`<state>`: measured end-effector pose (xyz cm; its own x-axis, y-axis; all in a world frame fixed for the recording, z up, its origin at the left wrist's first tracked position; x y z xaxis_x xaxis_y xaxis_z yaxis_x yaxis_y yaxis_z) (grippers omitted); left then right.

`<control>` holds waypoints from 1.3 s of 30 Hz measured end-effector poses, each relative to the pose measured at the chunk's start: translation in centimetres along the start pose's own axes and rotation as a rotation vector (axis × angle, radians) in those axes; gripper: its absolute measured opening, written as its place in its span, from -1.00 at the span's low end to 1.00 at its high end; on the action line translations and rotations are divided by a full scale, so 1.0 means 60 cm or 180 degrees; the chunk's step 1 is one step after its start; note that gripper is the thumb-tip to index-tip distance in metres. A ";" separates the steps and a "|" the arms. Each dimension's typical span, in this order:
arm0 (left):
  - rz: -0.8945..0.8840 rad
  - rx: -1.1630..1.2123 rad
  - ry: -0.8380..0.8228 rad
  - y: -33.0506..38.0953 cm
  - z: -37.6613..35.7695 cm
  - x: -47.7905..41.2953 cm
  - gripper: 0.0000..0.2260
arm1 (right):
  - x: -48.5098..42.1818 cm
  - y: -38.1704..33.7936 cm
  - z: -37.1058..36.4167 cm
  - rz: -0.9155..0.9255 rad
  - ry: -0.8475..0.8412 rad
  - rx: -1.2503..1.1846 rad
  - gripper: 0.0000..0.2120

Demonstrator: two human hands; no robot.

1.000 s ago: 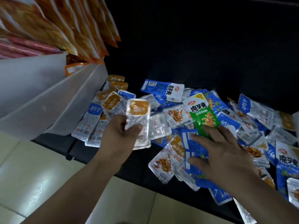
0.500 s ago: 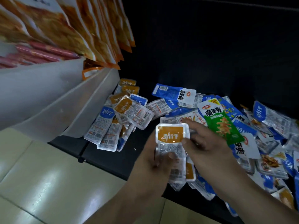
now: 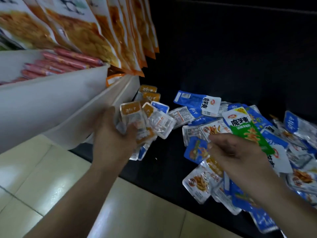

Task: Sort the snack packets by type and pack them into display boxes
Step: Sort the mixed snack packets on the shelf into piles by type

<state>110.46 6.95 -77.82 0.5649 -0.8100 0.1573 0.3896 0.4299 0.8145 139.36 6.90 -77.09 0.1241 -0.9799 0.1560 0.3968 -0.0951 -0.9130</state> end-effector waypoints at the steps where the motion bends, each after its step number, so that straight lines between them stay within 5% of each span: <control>1: -0.0293 -0.0426 0.0138 0.000 -0.007 0.017 -0.75 | 0.004 0.007 0.009 0.0035 -0.0002 0.0229 -0.82; 5: -0.0844 -0.0835 -0.0802 -0.005 -0.112 0.136 -0.71 | 0.022 0.037 0.037 0.0360 -0.0435 0.2242 -0.60; 8: -0.0975 -0.1555 -0.1242 -0.026 -0.190 0.193 -0.46 | 0.032 0.062 0.042 0.0181 -0.1058 0.3146 -0.32; 12: -0.0805 -0.1718 -0.1278 -0.026 -0.225 0.194 -0.38 | 0.037 0.091 0.050 0.0333 -0.1030 0.3131 -0.25; 16: -0.0435 -0.1397 -0.1332 -0.026 -0.200 0.164 -0.79 | 0.035 0.118 0.063 0.0659 -0.0863 0.3049 -0.25; 20: 0.0613 0.0101 -0.1222 -0.012 -0.144 0.130 -0.95 | 0.037 0.112 0.076 0.0731 -0.0680 0.2939 -0.27; 23: 0.0812 0.0852 -0.0682 0.002 -0.093 0.072 -0.91 | 0.033 0.108 0.080 0.0568 -0.0739 0.3023 -0.29; 27: 0.1215 0.0791 -0.0113 -0.038 -0.061 0.034 -0.77 | 0.019 0.078 0.067 0.0498 -0.0856 0.3469 -0.39; 29: 0.0900 0.0293 0.0115 -0.049 -0.063 0.053 -0.73 | 0.009 0.060 0.060 0.0443 -0.0866 0.3586 -0.42; 34: -0.0957 -0.0583 -0.0492 0.011 -0.134 0.078 -0.77 | -0.045 0.022 0.038 0.0412 -0.0638 0.3551 -0.46; 37: -0.1944 -0.1546 -0.0744 0.053 -0.195 0.030 -0.58 | -0.058 0.041 0.030 0.0458 -0.0842 0.3264 -0.37; 39: -0.2100 -0.2342 -0.1104 0.084 -0.227 -0.003 -0.39 | -0.061 0.058 0.034 0.0503 -0.0915 0.3195 -0.32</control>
<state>122.23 14.73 -81.35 -0.1149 -0.9920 0.0516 0.9567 -0.0965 0.2745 142.14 10.53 -80.08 0.3987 -0.8777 0.2659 0.9115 0.3472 -0.2206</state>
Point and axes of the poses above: each hand's wrist, its own x-axis away from the middle knuckle, its own z-axis out of the back of the hand, y = z × x, the point moved 3 cm from there along -x, towards the middle knuckle, and after that the axes turned 12 degrees about z, right-handed, at the moved point
